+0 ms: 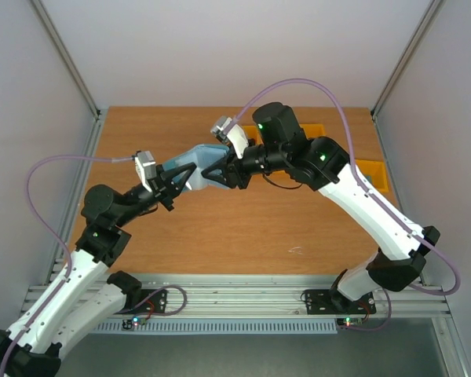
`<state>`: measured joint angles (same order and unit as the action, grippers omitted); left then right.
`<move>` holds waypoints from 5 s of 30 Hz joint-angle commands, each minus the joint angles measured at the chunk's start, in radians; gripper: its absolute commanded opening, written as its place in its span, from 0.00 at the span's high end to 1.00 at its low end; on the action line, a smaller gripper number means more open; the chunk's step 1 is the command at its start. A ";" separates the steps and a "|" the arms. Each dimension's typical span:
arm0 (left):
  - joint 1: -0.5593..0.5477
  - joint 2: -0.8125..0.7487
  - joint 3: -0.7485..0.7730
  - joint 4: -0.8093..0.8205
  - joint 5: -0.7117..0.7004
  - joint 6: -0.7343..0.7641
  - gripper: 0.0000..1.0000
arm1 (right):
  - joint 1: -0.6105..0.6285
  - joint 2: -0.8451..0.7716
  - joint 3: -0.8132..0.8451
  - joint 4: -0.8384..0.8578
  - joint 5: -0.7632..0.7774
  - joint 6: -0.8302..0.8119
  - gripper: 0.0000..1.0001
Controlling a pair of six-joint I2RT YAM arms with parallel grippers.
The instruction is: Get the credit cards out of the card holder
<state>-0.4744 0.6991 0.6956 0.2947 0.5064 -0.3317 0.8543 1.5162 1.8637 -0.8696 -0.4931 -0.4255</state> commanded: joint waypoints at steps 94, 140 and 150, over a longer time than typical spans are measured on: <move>0.073 -0.035 -0.048 -0.023 -0.131 0.112 0.61 | -0.011 0.073 0.169 -0.078 -0.053 0.086 0.99; 0.141 -0.119 -0.019 -0.013 0.027 0.098 0.15 | -0.110 0.021 0.082 -0.029 -0.192 0.115 0.99; 0.140 -0.104 -0.032 -0.008 0.114 0.062 0.36 | -0.110 0.038 0.082 0.005 -0.277 0.134 0.99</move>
<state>-0.3367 0.5835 0.6598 0.2504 0.5438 -0.2577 0.7494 1.5543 1.9392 -0.9180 -0.6998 -0.3172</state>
